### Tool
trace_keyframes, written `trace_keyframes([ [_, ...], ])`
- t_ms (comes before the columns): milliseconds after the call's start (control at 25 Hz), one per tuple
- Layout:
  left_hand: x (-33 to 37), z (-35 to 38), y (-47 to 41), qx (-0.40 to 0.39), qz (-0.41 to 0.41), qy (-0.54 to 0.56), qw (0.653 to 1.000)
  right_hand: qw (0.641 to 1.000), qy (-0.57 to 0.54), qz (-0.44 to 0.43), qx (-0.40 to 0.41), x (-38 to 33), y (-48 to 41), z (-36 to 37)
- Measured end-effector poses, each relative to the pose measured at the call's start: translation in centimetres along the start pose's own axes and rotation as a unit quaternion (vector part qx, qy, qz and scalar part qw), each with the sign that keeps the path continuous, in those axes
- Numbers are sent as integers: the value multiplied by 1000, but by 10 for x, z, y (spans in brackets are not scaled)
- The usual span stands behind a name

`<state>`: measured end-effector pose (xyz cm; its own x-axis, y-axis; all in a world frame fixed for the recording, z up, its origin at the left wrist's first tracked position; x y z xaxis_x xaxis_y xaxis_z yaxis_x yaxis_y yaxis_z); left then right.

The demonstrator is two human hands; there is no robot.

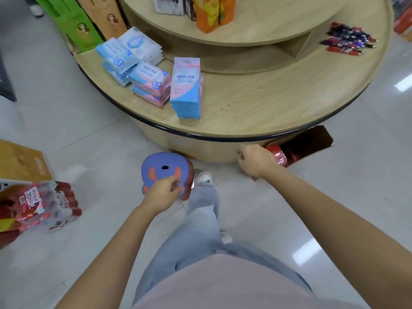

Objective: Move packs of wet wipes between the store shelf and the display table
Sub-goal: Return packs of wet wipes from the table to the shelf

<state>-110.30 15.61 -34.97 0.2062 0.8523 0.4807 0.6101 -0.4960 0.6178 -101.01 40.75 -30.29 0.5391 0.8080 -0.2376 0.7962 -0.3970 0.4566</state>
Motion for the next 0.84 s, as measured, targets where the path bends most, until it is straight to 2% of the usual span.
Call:
trace_keyframes([
  [160, 39, -77, -72, 131, 11, 126, 983, 998, -54, -12, 9, -24, -93, -42],
  [320, 84, -146, -139, 182, 12, 261, 948, 986, -166, 12, -6, -48, -165, -74],
  [520, 120, -168, -193, 137, 30, 214, 967, 960, -274, 35, -44, -69, -215, -79],
  [680, 124, -164, -203, 138, -38, 170, 975, 909, -396, 82, -101, -69, -233, -60],
  [840, 111, -170, -201, 182, -96, 141, 968, 862, -472, 147, -111, -63, -239, -55],
])
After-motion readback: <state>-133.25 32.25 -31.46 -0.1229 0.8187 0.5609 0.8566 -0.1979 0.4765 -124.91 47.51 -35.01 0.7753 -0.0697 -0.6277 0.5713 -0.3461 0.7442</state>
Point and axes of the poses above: each hand's wrist, its own y-axis away from the middle knuckle, its own z-axis out of the palm, x = y × z, the point moved 4 cm from there along -y, towards the middle knuckle, and after that the axes turned 2 degrees about y, right-handed, at the moved point
